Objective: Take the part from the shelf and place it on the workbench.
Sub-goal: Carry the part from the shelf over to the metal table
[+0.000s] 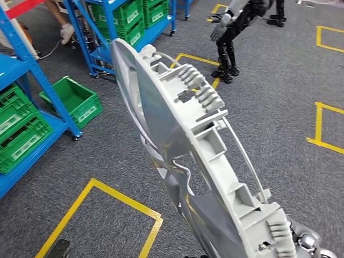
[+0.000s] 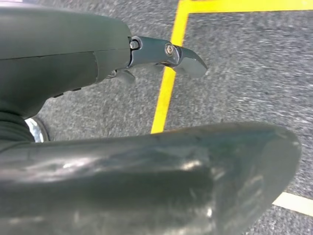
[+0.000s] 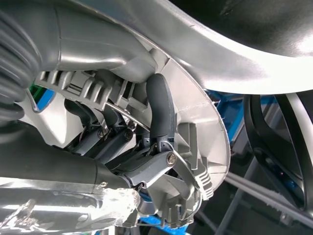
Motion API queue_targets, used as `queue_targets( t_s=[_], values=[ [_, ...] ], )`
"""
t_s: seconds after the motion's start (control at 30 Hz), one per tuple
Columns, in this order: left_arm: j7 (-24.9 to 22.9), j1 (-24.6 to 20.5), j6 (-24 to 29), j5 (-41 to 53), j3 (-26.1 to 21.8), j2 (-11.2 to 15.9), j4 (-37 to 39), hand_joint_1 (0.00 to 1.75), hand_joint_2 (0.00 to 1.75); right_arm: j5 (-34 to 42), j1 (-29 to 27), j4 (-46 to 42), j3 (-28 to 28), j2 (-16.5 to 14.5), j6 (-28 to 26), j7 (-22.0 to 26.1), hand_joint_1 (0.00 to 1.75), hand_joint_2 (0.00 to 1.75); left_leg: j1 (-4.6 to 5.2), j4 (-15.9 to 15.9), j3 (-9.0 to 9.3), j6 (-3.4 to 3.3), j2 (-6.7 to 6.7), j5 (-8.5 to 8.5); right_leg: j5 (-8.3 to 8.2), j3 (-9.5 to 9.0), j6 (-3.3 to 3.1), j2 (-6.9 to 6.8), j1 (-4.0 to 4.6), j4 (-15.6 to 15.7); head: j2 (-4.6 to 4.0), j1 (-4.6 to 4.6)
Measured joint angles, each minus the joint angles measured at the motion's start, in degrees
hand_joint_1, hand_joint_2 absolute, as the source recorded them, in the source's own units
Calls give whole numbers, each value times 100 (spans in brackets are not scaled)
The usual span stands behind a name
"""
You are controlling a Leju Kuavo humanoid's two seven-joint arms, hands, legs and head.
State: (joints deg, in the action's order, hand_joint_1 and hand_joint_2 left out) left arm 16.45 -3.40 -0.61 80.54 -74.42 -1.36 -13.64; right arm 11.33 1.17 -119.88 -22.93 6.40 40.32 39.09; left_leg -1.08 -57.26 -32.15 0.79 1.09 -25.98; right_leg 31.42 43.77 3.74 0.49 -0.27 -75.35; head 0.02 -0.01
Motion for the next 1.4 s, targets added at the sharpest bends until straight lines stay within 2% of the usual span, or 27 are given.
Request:
queue_targets(
  t_s=[0.03,0.1,0.17,0.2,0.27,0.33,0.37,0.43,0.47,0.5,0.53,0.57,0.63,0.7,0.77,0.83,0.87,0.93,0.97,1.0,1.03,1.07,1.13,1.2,1.3,1.37,1.4],
  values=[
    [9,-4,0,-1,0,0,0,0,0,18,0,11,-13,8,-4,4,175,175,3,0,12,3,59,-9,-106,-70,-8,-11,0,118,1,-1],
    [21,-18,3,-9,0,1,0,0,0,42,1,25,-28,23,-15,11,175,175,11,0,60,31,159,-40,-459,-495,-45,-148,14,884,0,1],
    [24,-25,19,-19,1,-1,0,0,0,59,4,33,-32,36,-24,24,175,175,40,-7,100,85,237,-79,-656,-845,-107,-291,45,1504,-1,2],
    [26,-26,31,-25,1,-2,1,0,0,67,1,37,-32,41,-26,32,175,175,54,-7,110,114,273,-89,-667,-894,-139,-313,61,1606,-1,3],
    [38,-38,54,-42,1,-4,1,0,0,81,-14,39,-31,49,-27,46,175,175,57,8,123,172,354,-99,-679,-872,-205,-202,69,1614,-1,4],
    [58,-56,69,-54,1,-7,1,0,0,87,-26,39,-29,54,-26,51,175,175,46,-97,87,229,280,-212,-703,-875,-267,-105,45,1648,-1,-4],
    [66,-59,74,-56,2,-8,2,0,0,89,-27,40,-29,55,-26,53,175,175,42,-314,-11,249,184,-355,-715,-884,-292,-57,27,1666,-1,-13],
    [71,-48,77,-59,2,-7,2,0,0,91,-29,45,-28,57,-22,56,175,175,40,-1050,-371,268,-3,-715,-718,-882,-318,46,16,1671,-1,-26],
    [73,-39,81,-62,1,-5,2,0,0,91,-33,52,-28,57,-13,58,175,175,41,-1398,-560,272,-36,-826,-716,-882,-323,108,16,1671,-1,-28],
    [77,-32,89,-67,1,-5,2,0,0,90,-37,62,-27,57,2,58,175,175,42,-1584,-680,273,-50,-824,-715,-885,-326,175,16,1670,-1,-28],
    [82,-31,106,-74,0,-5,2,0,0,89,-41,73,-26,57,19,58,175,175,41,-1556,-702,271,-57,-702,-715,-890,-324,245,13,1670,-1,-28],
    [88,-32,136,-84,0,-4,2,0,0,87,-44,81,-24,57,35,57,175,175,37,-1320,-621,267,-81,-490,-715,-898,-318,316,8,1669,-2,-28],
    [105,-36,215,-101,0,-3,2,0,0,83,-46,86,-16,57,56,57,175,175,15,-572,-304,259,-280,-66,-712,-898,-281,444,5,1654,-2,-31],
    [141,-43,282,-115,0,-4,2,0,0,72,-56,88,3,57,71,59,175,175,-5,-101,-102,230,-463,52,-719,-852,-217,558,6,1637,-1,-33],
    [202,-59,323,-132,0,-8,2,0,0,53,-87,89,28,57,83,60,175,175,-2,-13,-71,168,-429,24,-747,-801,-147,660,-10,1653,-1,-33],
    [279,-71,343,-153,0,-14,2,0,0,23,-119,85,54,58,85,57,175,175,-9,8,-56,95,-322,36,-686,-738,-85,528,-8,1561,-2,-16],
    [310,-70,340,-163,0,-15,2,0,0,6,-126,83,64,58,82,57,175,175,-15,18,-45,61,-262,37,-564,-641,-57,378,1,1360,-2,0],
    [340,-49,292,-177,-1,-15,2,0,0,-25,-131,80,77,57,74,57,175,175,-3,20,-31,21,-143,21,-194,-304,-16,86,9,648,-2,29],
    [344,-37,248,-181,-2,-13,2,0,0,-33,-135,80,79,57,71,58,175,175,4,19,-25,15,-77,15,-44,-121,-4,31,4,278,-2,31],
    [347,-30,198,-186,-3,-10,2,0,0,-35,-140,80,80,57,73,57,175,175,9,19,-19,13,-11,8,9,-12,-1,9,0,60,-2,31],
    [351,-28,151,-192,-4,-8,2,0,0,-32,-140,80,80,57,78,55,175,175,11,18,-8,16,50,-1,-45,-10,-3,-3,-2,53,-2,31],
    [358,-32,120,-195,-4,-5,2,0,0,-26,-137,79,81,57,83,49,175,175,13,18,12,23,109,-15,-199,-138,-10,-26,-2,290,-2,32],
    [376,-38,100,-191,-3,-2,2,0,0,-15,-123,72,82,58,90,28,175,175,30,18,71,60,205,-57,-549,-587,-44,-199,14,1089,-2,33],
    [383,-41,108,-181,-1,3,2,0,0,-5,-110,57,84,59,91,8,175,175,59,20,118,114,275,-89,-694,-856,-102,-323,35,1563,-2,29],
    [383,-53,109,-181,-2,4,2,0,0,9,-107,28,92,59,94,-2,175,175,56,47,146,211,351,-105,-708,-847,-203,-201,45,1622,-2,23],
    [383,-58,98,-184,-1,-2,3,0,0,19,-94,6,99,59,97,-8,175,175,40,-151,65,261,206,-276,-732,-850,-270,-99,21,1655,-2,16],
    [383,-54,91,-186,-1,-3,4,0,0,23,-84,-2,102,59,98,-9,175,175,34,-430,-63,275,91,-446,-740,-855,-294,-48,9,1666,-2,6]
  ],
)
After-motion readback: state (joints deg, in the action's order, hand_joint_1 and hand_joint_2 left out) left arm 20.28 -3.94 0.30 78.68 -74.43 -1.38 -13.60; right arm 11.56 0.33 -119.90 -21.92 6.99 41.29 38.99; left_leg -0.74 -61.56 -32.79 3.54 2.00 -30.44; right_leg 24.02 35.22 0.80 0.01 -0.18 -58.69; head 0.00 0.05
